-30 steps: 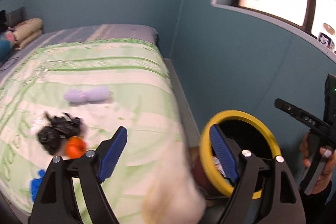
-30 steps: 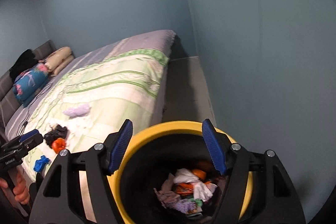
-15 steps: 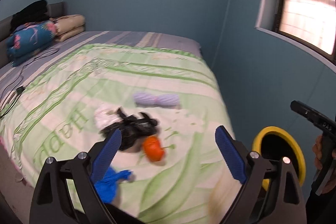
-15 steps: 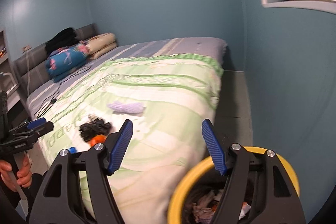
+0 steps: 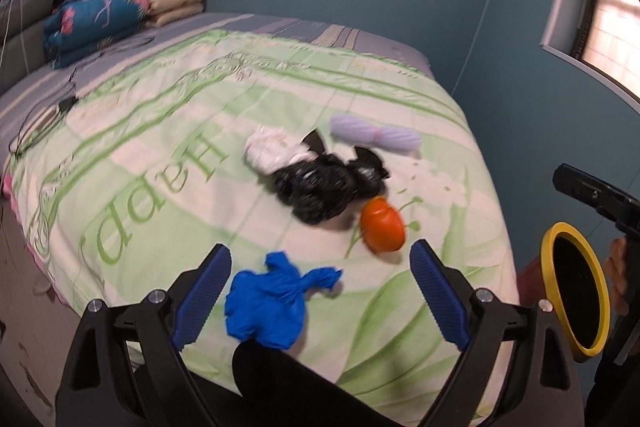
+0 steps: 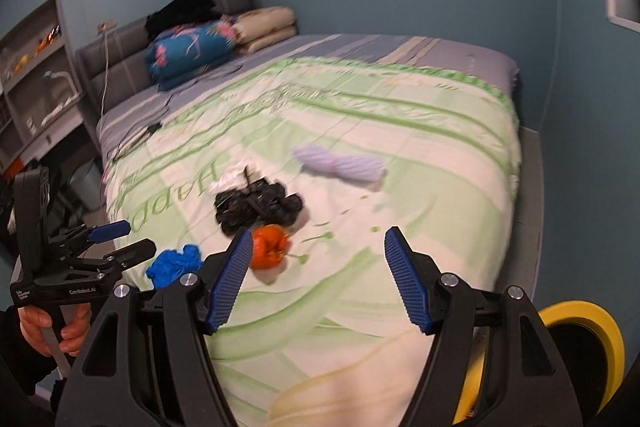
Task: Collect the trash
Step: 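Grasp the blue glove with the left tool while the right grasps the orange, then lift the blue glove and orange and carry both toward the yellow bin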
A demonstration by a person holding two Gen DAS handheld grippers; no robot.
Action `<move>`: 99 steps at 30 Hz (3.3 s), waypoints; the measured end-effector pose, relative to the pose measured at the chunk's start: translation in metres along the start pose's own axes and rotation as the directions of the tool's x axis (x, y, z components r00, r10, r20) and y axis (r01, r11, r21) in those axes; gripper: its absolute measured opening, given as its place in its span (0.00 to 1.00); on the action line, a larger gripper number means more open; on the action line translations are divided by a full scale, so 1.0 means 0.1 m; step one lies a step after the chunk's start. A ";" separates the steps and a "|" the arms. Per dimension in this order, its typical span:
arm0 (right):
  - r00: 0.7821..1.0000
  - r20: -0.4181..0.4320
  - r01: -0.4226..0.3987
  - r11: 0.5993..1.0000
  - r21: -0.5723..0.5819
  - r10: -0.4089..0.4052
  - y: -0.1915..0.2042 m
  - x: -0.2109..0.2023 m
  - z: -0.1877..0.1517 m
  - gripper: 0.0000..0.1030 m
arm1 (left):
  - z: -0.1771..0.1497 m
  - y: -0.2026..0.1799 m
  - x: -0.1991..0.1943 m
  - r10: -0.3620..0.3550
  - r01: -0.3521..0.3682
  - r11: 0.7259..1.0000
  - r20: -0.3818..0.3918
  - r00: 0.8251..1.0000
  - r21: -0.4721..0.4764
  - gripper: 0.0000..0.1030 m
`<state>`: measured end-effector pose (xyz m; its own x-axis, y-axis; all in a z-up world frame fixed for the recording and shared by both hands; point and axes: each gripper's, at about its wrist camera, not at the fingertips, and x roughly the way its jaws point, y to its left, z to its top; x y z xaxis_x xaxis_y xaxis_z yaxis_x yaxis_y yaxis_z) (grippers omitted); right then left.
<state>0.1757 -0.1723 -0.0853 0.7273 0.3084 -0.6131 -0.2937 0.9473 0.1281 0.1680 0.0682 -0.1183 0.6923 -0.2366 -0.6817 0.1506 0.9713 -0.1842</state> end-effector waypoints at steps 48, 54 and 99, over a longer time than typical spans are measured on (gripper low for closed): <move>0.961 -0.275 -0.041 0.994 -0.104 0.011 0.53 1.76 -0.19 0.45 | -0.33 0.42 0.79 -0.024 0.016 0.999 -0.157 0.987 -0.049 0.55; 0.965 -0.263 -0.046 0.995 -0.083 0.023 0.53 1.72 -0.17 0.32 | -0.33 0.35 0.75 -0.001 0.001 1.000 -0.146 0.989 0.000 0.32; 0.996 0.027 -0.083 0.996 -0.042 0.085 0.28 -0.47 -0.07 0.23 | 0.10 -0.42 -1.09 -0.099 0.077 0.991 0.209 0.973 0.113 0.20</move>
<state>0.1292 -0.1613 -0.0580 0.7163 0.3896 -0.5789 -0.3788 0.9138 0.1463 0.0937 0.0535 -0.0291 0.8060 -0.3214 -0.4971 0.2821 0.9468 -0.1548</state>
